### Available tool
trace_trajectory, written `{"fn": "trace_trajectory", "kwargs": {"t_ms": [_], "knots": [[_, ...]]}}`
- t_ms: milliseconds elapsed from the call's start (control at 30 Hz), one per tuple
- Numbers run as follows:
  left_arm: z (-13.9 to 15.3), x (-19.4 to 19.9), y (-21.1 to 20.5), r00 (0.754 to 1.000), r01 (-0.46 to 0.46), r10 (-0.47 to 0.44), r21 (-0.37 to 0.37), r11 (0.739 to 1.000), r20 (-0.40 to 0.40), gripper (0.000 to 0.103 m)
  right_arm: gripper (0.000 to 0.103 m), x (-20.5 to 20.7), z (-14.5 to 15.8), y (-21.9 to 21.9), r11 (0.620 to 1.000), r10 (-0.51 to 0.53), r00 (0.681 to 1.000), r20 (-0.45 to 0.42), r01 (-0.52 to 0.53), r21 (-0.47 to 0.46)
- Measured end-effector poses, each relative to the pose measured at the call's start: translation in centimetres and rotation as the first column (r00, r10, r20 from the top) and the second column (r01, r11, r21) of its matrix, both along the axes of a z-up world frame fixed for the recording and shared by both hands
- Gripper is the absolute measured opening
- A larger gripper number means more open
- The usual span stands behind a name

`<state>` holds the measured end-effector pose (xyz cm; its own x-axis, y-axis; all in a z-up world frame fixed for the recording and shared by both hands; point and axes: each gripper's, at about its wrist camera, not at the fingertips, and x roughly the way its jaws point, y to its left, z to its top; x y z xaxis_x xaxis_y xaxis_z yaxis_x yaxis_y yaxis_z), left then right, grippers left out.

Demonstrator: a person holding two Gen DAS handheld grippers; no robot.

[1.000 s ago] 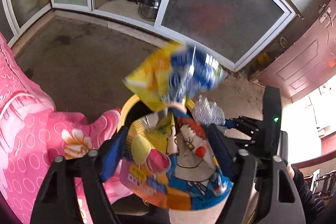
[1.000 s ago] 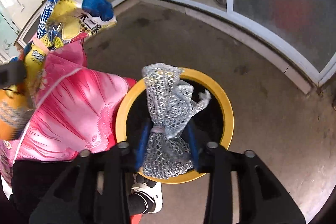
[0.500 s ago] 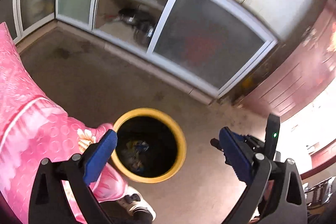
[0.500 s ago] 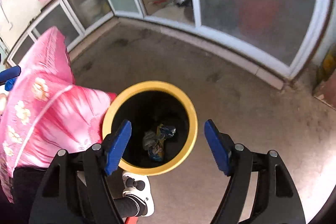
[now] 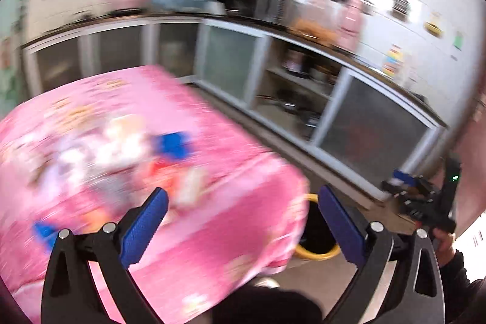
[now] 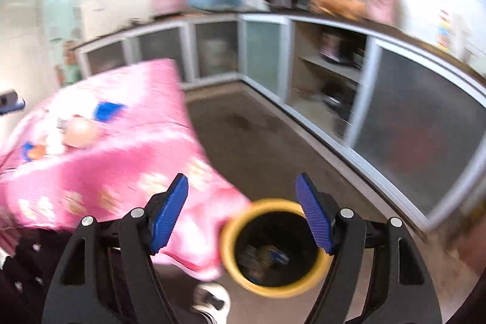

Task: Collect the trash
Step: 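Open both tools to drop the wrappers and scrubber into the bin, then grasp the blue glove with the left tool while the right tool grasps the red paper cup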

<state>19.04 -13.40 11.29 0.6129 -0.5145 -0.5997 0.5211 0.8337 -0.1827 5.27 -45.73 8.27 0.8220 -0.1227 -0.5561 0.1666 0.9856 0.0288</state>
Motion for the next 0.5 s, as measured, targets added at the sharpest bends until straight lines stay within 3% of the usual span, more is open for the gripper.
{"fn": "trace_trajectory", "kwargs": {"t_ms": [133, 233, 300, 500], "knots": [[-0.3, 0.5, 9.2, 0.975, -0.22, 0.222, 0.04, 0.975, -0.027, 0.095, 0.07, 5.4, 0.7, 6.0, 0.987, 0.163, 0.986, 0.023, -0.163, -0.005], [-1.0, 0.4, 14.5, 0.932, -0.355, 0.361, 0.109, 0.928, -0.035, 0.095, 0.07, 8.4, 0.5, 10.5, 0.963, 0.269, 0.963, 0.009, -0.269, -0.012], [-2.2, 0.6, 17.4, 0.904, -0.413, 0.422, 0.13, 0.902, -0.059, 0.095, 0.07, 10.4, 0.1, 12.9, 0.939, 0.342, 0.94, 0.003, -0.342, 0.027], [-5.3, 1.6, 21.4, 0.867, -0.452, 0.474, 0.155, 0.878, -0.154, 0.095, 0.07, 14.9, -1.6, 17.5, 0.906, 0.409, 0.912, -0.032, -0.402, 0.128]]}}
